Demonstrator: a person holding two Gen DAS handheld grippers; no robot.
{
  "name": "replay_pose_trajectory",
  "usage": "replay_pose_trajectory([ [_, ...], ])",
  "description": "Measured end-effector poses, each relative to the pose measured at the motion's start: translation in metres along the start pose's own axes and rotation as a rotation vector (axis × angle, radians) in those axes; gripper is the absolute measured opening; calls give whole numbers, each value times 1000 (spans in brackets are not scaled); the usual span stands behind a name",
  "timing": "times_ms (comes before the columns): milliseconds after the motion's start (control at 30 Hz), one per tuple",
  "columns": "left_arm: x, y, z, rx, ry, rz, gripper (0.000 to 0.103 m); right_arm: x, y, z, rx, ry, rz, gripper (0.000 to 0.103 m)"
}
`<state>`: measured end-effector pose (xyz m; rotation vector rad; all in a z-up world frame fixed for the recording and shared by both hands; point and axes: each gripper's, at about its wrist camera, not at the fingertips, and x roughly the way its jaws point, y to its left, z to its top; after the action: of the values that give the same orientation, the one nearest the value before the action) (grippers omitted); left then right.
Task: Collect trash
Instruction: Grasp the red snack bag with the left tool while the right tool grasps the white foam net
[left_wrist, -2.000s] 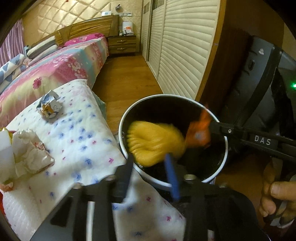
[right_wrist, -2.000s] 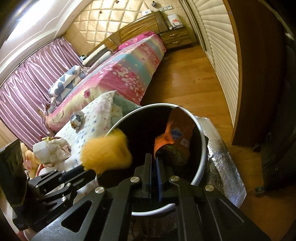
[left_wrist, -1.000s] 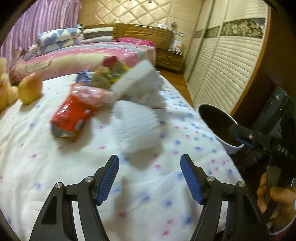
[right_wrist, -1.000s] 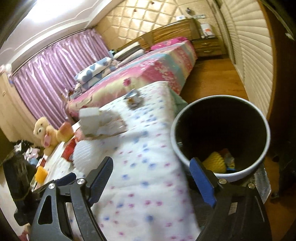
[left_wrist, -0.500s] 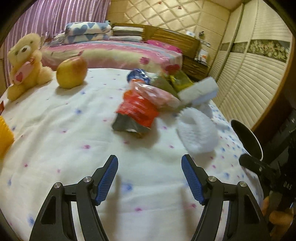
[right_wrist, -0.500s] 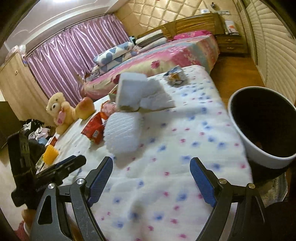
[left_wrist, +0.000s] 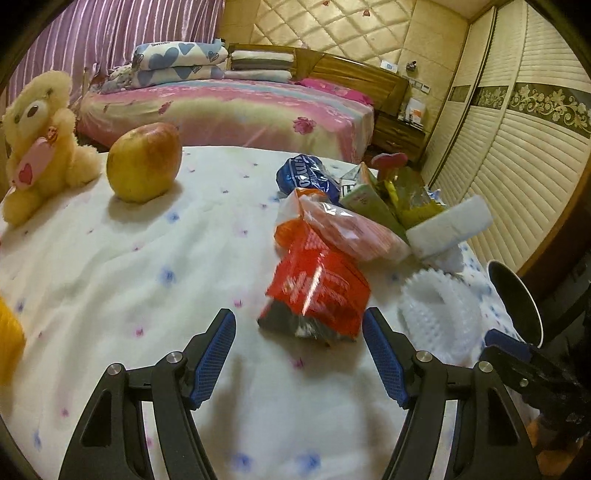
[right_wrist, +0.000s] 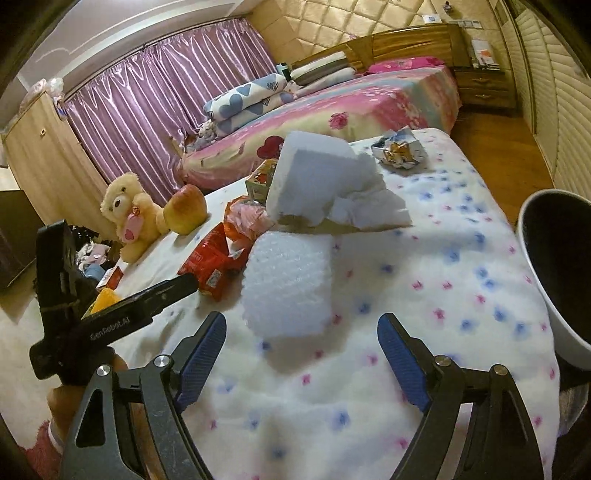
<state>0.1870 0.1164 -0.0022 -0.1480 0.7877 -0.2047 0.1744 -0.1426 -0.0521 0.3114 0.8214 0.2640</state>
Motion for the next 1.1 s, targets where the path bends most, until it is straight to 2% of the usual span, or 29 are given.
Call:
replay_pose_trajectory([
  [33,5,0,2,7,1,7,71,5,0,2,1,6,-4,78],
  [133,13,-3,4,35,5,1,68,18,-3,7,27,40,9,60],
  [167,15,-5,4,45,7,-4,59,20,-3,8,32,49,15,58],
  [200,18,-7,4,57,15,-12,45,22,-3,9,34,54,20,51],
  [233,21,-9,3,71,26,-21,36,23,-2,10,31,55,23,42],
  [267,24,-11,3,83,32,-23,21,24,0,11,19,55,21,37],
  [300,26,-12,3,93,39,-27,7,24,1,11,12,55,18,22],
  [333,26,-13,2,98,44,-39,3,25,3,10,4,60,23,16],
  [500,18,-14,-1,109,19,-58,0,18,5,5,-9,51,35,10],
  [700,1,-17,-13,110,7,-75,0,-1,4,-1,-24,26,37,9],
  [800,-4,-19,-15,115,1,-56,1,-9,2,-2,-21,14,31,9],
  [867,1,-21,-12,97,29,-59,8,-14,-1,-2,-18,7,32,9],
  [1000,7,-21,-2,30,19,-86,33,-21,-5,-4,-9,3,32,9],
  [1100,14,-25,3,5,14,-96,35,-25,-9,-6,-2,-1,21,9],
])
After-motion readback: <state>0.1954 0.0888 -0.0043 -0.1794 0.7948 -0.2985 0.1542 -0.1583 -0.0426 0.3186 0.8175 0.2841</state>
